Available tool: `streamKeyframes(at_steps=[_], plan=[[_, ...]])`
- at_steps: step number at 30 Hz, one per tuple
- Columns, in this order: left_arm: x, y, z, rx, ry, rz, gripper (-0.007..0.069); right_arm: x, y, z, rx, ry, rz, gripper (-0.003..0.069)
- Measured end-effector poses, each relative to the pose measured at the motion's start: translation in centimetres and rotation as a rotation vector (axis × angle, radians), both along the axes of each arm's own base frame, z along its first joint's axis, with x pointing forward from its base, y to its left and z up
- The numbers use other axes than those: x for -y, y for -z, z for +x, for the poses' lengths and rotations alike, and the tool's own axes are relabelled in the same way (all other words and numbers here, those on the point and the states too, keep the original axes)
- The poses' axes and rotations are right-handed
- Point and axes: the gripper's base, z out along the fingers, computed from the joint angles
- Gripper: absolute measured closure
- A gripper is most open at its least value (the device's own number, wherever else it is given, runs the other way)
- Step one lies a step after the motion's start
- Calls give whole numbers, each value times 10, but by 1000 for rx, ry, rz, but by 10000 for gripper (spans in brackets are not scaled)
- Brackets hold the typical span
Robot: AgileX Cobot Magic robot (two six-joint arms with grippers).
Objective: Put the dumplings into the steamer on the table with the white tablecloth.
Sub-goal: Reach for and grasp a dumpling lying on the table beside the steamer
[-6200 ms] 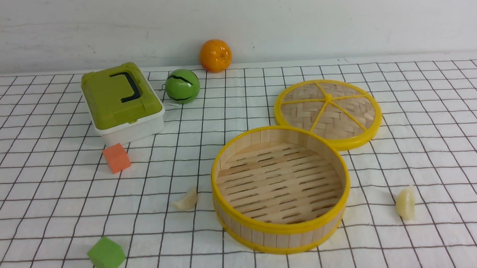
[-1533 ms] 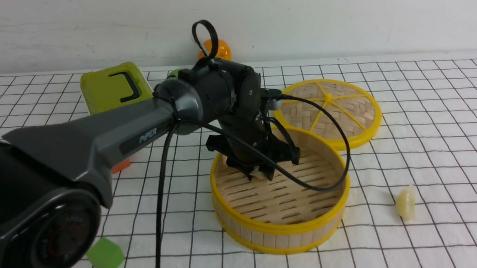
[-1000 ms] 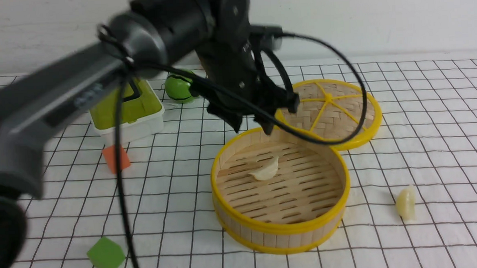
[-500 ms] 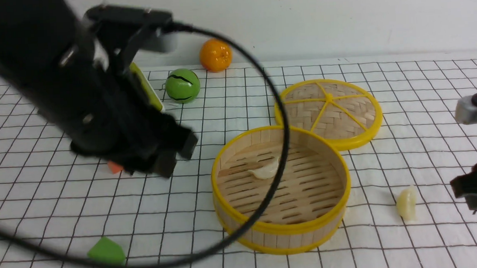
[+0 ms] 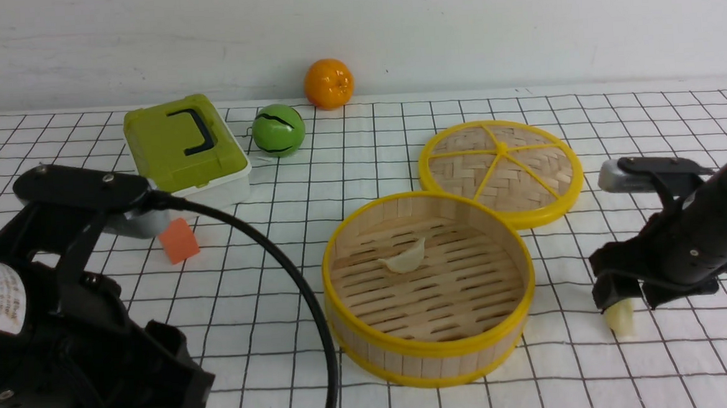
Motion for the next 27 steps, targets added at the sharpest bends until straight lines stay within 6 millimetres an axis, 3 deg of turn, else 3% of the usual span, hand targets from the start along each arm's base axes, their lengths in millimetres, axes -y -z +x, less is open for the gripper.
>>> streamKeyframes(at_steps=[6,12,16,20,22,24,27], plan=[[-1,0,1,9,-2,6,263,2,22,11,-30,12,-30,178],[-3,0,2,32,-1,39,263,0,22,11,-34,2,-34,364],[-4,0,3,41,-1,52,263,-2,19,7,-91,-26,-34,362],[-8,-4,1,71,-1,63,263,-6,-7,5,-93,-92,-39,362],[-16,-12,-7,119,-5,58,263,-23,-56,9,10,-185,-41,363],[-24,-16,-17,156,-9,47,263,-41,-86,9,72,-255,-38,364],[-36,-15,-33,194,-12,33,263,-75,-114,11,150,-349,-25,365]])
